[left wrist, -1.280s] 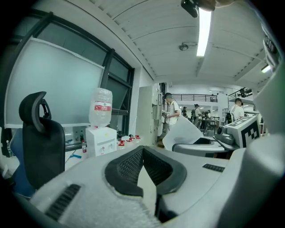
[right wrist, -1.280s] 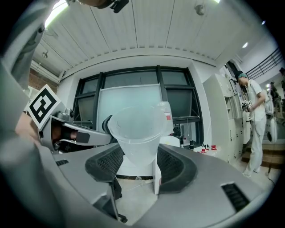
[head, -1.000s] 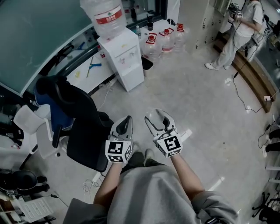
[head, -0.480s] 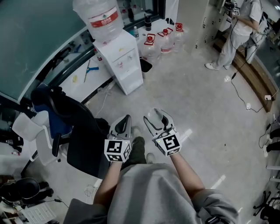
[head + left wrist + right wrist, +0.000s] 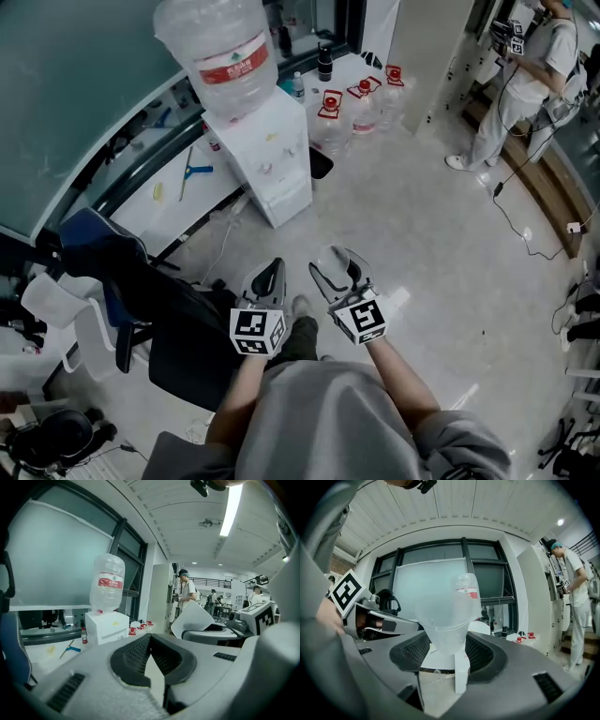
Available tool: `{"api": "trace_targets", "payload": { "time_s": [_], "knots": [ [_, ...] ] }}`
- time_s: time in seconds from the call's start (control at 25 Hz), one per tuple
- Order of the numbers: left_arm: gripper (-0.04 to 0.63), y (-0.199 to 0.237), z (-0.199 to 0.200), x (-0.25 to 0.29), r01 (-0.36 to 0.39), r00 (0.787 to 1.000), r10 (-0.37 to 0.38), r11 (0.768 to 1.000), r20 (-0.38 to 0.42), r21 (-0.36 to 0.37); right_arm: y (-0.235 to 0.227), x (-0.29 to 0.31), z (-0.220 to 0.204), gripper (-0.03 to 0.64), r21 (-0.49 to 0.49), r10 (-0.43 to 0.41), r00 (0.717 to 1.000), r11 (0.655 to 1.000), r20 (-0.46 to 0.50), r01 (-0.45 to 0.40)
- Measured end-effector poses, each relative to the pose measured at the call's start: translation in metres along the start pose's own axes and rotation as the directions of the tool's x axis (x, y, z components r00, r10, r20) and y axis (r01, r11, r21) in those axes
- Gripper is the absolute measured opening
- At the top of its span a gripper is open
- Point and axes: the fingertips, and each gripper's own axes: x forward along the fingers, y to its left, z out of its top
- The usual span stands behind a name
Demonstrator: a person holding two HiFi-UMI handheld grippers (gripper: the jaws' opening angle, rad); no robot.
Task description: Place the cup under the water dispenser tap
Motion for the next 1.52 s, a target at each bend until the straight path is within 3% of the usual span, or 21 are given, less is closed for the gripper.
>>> {"api": "trace_targets", "payload": {
  "time_s": [0.4, 0.8, 1.2, 1.52],
  "knots": [
    [0.009, 0.082, 0.018, 0.078, 0.03, 0.999, -0.031, 0.998, -0.022, -0.047, -0.033, 0.107, 0.004, 0.239, 0.013, -0.034, 0.999, 0.999, -0.041, 0.034],
    [0.009, 0.112, 0.007, 0.124, 0.046, 0.996, -0.053, 0.994, -0.066, -0.099, -0.054, 0.152, -0.01, 0.239, 0.005, -0.036, 0.993, 0.999, -0.109, 0.037],
    [0.009, 0.142, -0.009, 0.18, -0.033, 0.993, 0.017, 0.991, -0.118, -0.129, -0.094, 0.213, -0.038, 0.239, 0.015, 0.057, 0.986, 0.998, -0.154, -0.055],
    [0.009, 0.163, -0.036, 0.25, -0.13, 0.977, 0.101, 0.98, -0.185, -0.151, -0.162, 0.276, -0.087, 0.239, 0.01, 0.137, 0.971, 0.99, -0.195, -0.138]
  ]
}}
